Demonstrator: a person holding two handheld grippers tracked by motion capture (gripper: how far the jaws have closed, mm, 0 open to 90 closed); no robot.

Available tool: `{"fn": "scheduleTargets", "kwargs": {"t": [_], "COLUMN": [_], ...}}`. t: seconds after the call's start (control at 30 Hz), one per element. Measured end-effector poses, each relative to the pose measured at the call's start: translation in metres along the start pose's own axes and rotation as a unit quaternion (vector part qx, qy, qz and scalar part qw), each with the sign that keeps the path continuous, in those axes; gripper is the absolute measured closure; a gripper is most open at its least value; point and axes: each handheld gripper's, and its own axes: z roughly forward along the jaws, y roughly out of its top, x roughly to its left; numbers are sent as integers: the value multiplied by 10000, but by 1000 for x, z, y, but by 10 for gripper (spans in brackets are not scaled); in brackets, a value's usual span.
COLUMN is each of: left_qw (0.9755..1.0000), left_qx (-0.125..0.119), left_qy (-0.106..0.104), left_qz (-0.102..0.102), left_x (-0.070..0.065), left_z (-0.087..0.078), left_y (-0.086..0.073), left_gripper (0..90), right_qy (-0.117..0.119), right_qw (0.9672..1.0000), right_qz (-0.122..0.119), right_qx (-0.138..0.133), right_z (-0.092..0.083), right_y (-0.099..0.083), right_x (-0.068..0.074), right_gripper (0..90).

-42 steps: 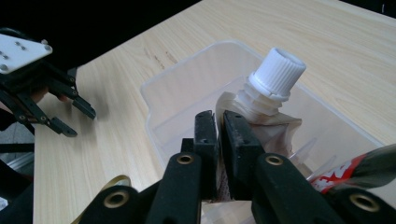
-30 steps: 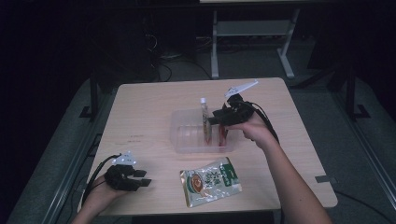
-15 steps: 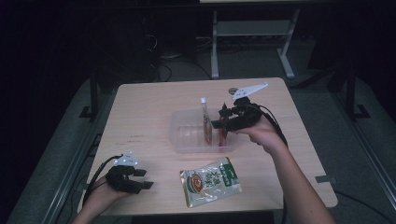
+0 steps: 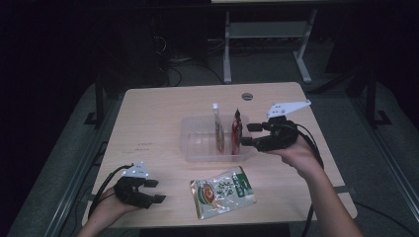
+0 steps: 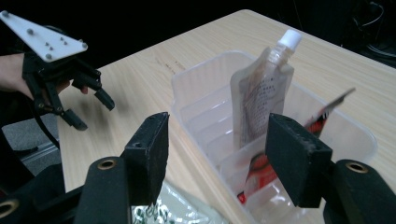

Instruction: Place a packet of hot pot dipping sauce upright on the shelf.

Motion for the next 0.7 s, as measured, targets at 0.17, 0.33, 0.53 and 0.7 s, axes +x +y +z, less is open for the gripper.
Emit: {"fn": "scheduleTargets", "kwargs": {"t": [0.17,0.33,0.53,0.7], "left_qw": [10000,9999,9996,9994], "left_qx": [-14,-59,24,-38], "left_qy": [-60,-95,-163,-225], "left_qz": [8,78,217,250], "left_x": [-4,-7,-12,-19], "left_z": [1,3,10,15], "left_y": [4,9,18,26], "left_gripper": [343,343,343,344], "right_qy": [-142,-264,-489,-605], "right_qw": [9998,9993,9985,9973], "right_qz": [74,152,231,417], "right_qx": [-118,-201,-16,43], "right_z": [-16,-23,-26,-26], "right_y": [-25,-51,-80,-103], "right_x": [1,-1,-1,-3], "right_gripper": [386,367,350,331]}}
